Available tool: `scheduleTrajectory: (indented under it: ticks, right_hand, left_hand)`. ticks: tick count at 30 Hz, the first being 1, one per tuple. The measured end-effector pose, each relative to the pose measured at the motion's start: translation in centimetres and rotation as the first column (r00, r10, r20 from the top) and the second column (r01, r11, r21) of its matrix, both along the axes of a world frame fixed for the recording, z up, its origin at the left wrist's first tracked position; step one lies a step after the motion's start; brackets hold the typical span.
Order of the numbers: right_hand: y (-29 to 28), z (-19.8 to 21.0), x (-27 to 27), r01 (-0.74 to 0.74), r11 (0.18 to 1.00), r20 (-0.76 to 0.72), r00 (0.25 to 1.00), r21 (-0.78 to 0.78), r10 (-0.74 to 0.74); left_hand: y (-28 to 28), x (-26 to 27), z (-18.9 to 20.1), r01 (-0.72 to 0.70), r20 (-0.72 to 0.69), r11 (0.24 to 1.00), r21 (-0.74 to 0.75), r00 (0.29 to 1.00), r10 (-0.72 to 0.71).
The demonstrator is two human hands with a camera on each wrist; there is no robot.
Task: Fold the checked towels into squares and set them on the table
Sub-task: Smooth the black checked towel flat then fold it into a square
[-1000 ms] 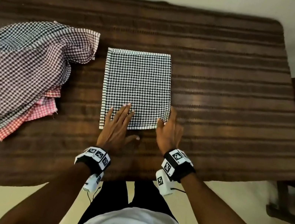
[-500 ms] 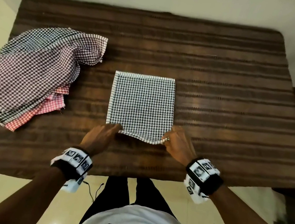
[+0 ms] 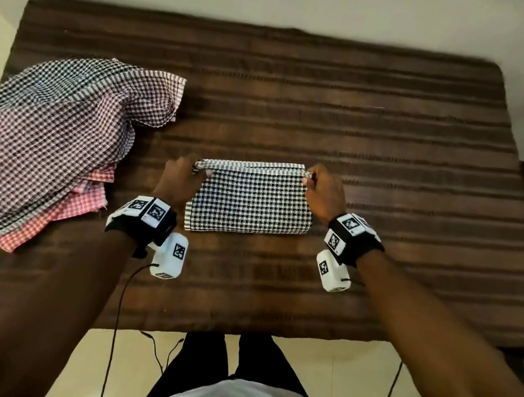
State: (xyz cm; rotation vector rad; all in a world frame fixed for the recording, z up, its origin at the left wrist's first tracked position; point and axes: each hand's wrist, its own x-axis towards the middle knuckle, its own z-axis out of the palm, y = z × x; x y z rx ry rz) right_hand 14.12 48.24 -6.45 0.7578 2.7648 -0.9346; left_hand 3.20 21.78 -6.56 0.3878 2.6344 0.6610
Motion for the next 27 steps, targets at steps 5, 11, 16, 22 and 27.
scheduleTrajectory:
  ticks: [5,11,16,22,27]
  right_hand:
    - [0.0,-1.5,-2.0,0.062,0.998,0.052,0.997,-0.011,-0.061]
    - [0.2,-2.8,-3.1,0.060,0.998,0.078,0.995,0.010,-0.061]
    - [0.1,-3.5,-3.7,0.084,0.996,0.086,0.993,0.029,-0.086]
    - [-2.2,-3.4,-3.3,0.056,0.924,-0.023,0.998,0.377,-0.052]
    - [-11.2,-5.5,-2.7,-0.339,0.903,-0.130,0.915,0.264,0.381]
  left_hand:
    - [-0.1,-1.6,-2.2,-0.107,0.020,0.993,-0.052,0.994,0.108]
    - [0.0,-1.8,-2.6,-0.158,0.025,0.987,0.006,0.987,0.158]
    - [0.1,-1.9,-2.8,-0.170,0.035,0.985,0.025,0.985,0.169]
    - [0.9,0.4,-2.5,-0.174,-0.361,0.980,-0.099,0.924,0.128]
    - [3.7,4.9,-4.7,0.063,-0.393,0.998,-0.027,0.917,-0.069]
